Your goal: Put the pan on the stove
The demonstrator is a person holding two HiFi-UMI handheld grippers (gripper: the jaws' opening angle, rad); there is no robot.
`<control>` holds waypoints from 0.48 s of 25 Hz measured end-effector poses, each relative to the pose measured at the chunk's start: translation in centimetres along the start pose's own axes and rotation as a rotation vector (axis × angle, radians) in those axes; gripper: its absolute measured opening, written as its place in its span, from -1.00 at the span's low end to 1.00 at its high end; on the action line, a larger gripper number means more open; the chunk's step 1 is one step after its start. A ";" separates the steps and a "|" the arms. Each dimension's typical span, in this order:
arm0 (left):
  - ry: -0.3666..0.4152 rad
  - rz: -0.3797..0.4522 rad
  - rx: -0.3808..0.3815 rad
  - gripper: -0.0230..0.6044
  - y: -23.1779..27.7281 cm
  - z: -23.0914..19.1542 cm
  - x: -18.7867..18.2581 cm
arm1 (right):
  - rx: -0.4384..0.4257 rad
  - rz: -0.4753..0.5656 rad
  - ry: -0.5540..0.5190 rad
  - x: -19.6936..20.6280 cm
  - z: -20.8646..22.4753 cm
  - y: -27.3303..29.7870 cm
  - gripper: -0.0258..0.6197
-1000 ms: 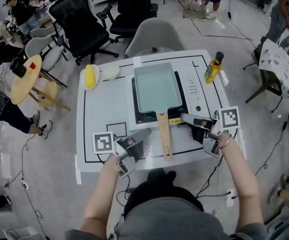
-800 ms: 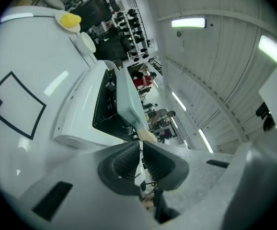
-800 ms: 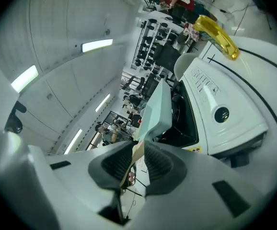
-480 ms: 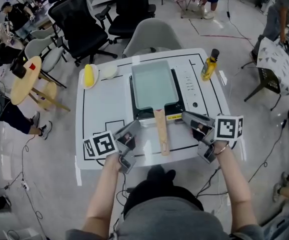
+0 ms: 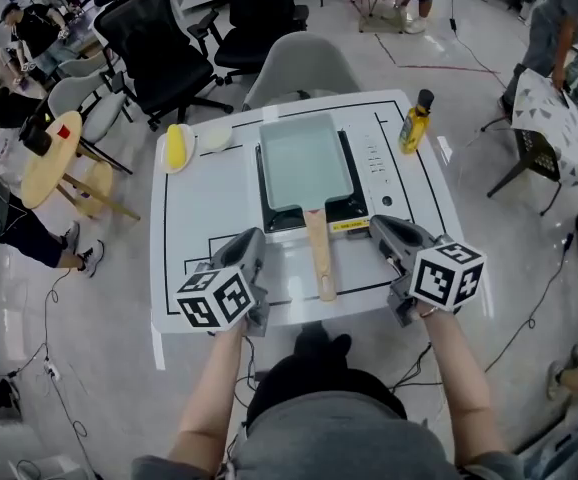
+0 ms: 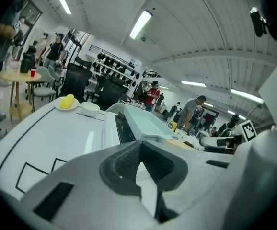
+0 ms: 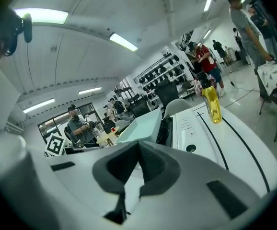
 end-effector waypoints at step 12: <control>0.228 0.049 -0.104 -0.90 -1.7 1.1 -0.6 | 0.102 0.158 -0.161 0.0 0.0 -1.6 -0.91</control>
Point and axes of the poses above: the fingertips, and each gripper's own axes: y forward along the fingers, z to its right, x out of its underside, the point moved 1 cm from there along -y, backward along the fingers, and after that the axes turned 6 degrees about x, right-handed, at the moved point
